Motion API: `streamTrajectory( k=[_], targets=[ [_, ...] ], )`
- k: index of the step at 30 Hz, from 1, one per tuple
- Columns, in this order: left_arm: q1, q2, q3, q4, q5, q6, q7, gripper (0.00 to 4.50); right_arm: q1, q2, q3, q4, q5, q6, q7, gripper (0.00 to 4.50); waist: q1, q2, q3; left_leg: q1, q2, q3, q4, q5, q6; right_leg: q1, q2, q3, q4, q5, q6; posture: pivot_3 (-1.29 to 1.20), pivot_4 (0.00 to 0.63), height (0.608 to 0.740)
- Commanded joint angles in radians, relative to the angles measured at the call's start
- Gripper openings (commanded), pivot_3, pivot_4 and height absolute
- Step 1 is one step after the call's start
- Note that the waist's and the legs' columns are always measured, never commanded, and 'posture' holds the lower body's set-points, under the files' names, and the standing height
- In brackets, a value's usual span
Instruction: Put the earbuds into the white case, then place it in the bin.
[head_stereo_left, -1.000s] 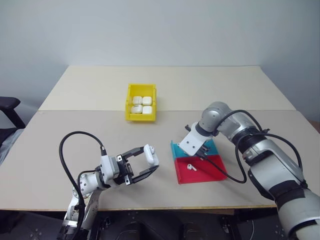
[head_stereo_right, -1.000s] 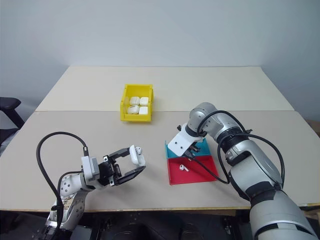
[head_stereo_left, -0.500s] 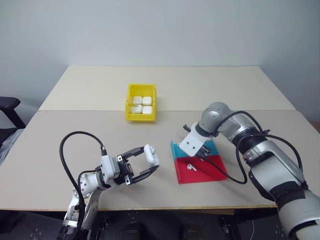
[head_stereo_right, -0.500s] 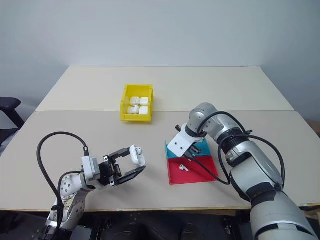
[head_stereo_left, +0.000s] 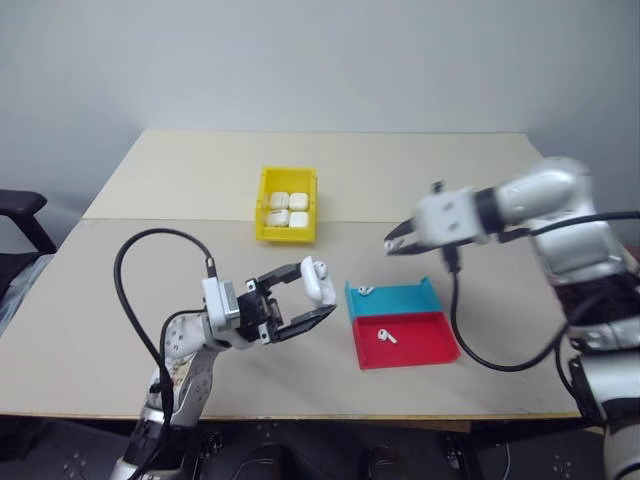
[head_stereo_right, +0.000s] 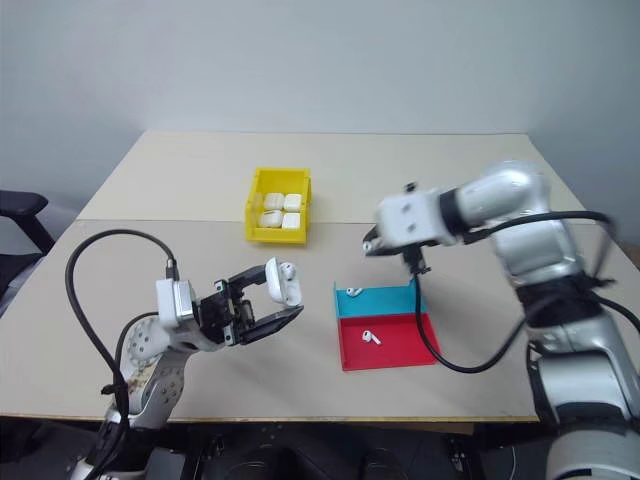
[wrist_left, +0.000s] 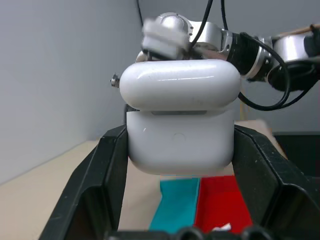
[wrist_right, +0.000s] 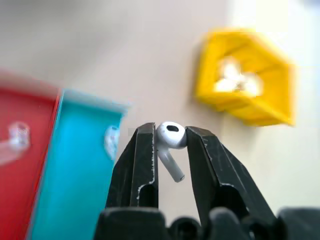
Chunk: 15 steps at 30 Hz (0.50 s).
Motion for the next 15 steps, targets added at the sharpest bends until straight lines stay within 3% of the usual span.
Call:
streamTrajectory(
  k=[1, 3, 5, 7, 11, 15],
  targets=[
    [-0.068, -0.043, -0.018, 0.005, -0.061, 0.025, -0.035, 2.78, 0.066, 0.005, -0.284, -0.258, 0.326, 0.377, -0.173, 0.84, 0.001, 0.000, 0.000, 0.000, 0.000, 0.000, 0.000, 0.000, 0.000, 0.000, 0.000, 0.000, 0.000, 0.000, 0.000, 0.00, 0.150, 0.740],
    [-0.103, -0.067, -0.024, 0.018, -0.078, 0.046, -0.044, 2.78, 0.099, 0.040, -0.412, -0.352, 0.500, 0.548, -0.300, 0.84, 0.003, 0.000, 0.000, 0.000, 0.000, -0.002, 0.000, 0.000, 0.000, 0.002, 0.000, -0.001, 0.000, 0.000, 0.000, 0.00, 0.150, 0.740],
    [-0.136, -0.089, -0.031, 0.025, -0.088, 0.072, -0.048, 2.78, 0.102, 0.122, -0.528, -0.400, 0.754, 0.683, -0.524, 0.84, -0.001, 0.000, 0.000, 0.001, 0.000, -0.005, 0.000, 0.000, 0.001, 0.001, 0.000, 0.000, 0.000, 0.000, 0.000, 0.00, 0.150, 0.740],
    [-0.167, -0.110, -0.038, 0.035, -0.095, 0.087, -0.061, 2.78, 0.141, 0.205, -0.594, -0.439, 1.032, 0.693, -0.775, 0.84, -0.002, 0.000, 0.000, 0.001, 0.000, -0.007, 0.000, 0.000, 0.001, 0.002, 0.001, 0.000, 0.000, 0.000, 0.000, 0.00, 0.150, 0.740],
    [-0.211, -0.139, -0.045, 0.056, -0.100, 0.106, -0.080, 2.78, 0.304, 0.266, -0.584, -0.552, 1.385, 0.596, -1.069, 0.84, 0.002, 0.000, 0.000, 0.000, -0.001, -0.007, 0.000, 0.000, 0.001, 0.002, 0.001, 0.000, -0.001, 0.000, 0.000, 0.00, 0.150, 0.740],
    [-0.234, -0.165, -0.047, 0.068, -0.106, 0.116, -0.094, 2.78, 0.423, 0.282, -0.503, -0.656, 1.523, 0.503, -1.192, 0.84, 0.001, 0.000, 0.000, -0.001, -0.002, -0.007, 0.000, -0.001, 0.002, 0.002, 0.000, 0.001, -0.001, 0.001, 0.001, 0.00, 0.150, 0.740]
  ],
)
